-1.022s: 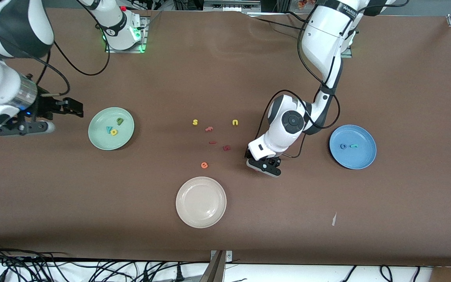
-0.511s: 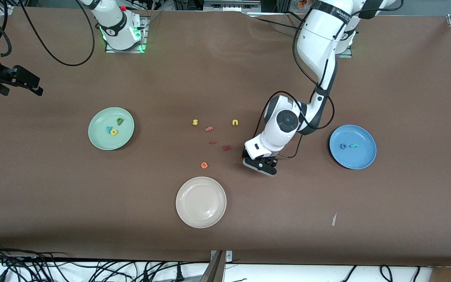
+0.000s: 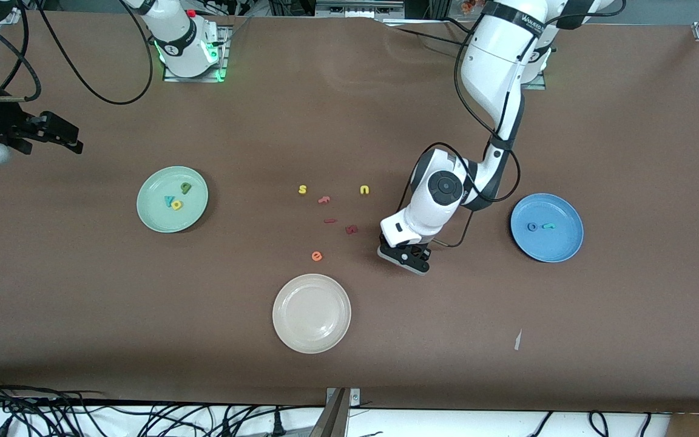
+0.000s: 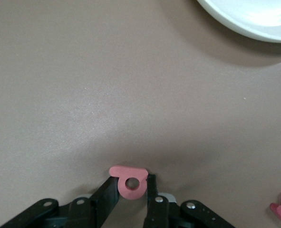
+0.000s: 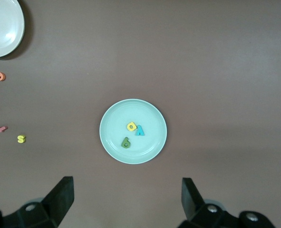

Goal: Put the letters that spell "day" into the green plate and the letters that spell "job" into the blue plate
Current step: 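Carry the pink letter to the blue plate and release it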

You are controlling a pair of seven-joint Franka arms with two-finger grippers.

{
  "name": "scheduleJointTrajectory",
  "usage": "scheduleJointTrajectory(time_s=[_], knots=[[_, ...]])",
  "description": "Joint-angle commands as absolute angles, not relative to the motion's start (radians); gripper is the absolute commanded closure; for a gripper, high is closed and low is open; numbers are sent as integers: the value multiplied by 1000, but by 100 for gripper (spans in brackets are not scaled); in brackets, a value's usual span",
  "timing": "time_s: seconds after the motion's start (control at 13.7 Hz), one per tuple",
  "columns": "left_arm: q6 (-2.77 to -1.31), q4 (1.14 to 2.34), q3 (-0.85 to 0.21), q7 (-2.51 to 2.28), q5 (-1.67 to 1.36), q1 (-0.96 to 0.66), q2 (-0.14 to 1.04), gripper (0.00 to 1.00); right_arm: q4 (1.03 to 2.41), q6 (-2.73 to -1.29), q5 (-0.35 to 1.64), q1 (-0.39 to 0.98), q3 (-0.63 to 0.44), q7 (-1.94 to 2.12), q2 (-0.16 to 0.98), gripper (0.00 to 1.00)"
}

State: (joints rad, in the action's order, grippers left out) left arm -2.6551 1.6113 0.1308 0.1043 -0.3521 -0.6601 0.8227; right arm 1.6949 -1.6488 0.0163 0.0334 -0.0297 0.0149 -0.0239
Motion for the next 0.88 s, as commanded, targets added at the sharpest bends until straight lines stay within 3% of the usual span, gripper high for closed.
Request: scheduleJointTrajectory(time_s=[0.0,0.44,0.8], knots=[[-2655,1592,158,110,-327,-661,828,73,1674,-1641,28,37,-31,11,-15,0],[-2482,1719,163,147,-324,-516,597,73,1667,-1651,20,35,-34,5,-14,0],[-2415,1989,124,316,-322,-290,369,72,1667,-1651,26,35,-34,3,-12,0]])
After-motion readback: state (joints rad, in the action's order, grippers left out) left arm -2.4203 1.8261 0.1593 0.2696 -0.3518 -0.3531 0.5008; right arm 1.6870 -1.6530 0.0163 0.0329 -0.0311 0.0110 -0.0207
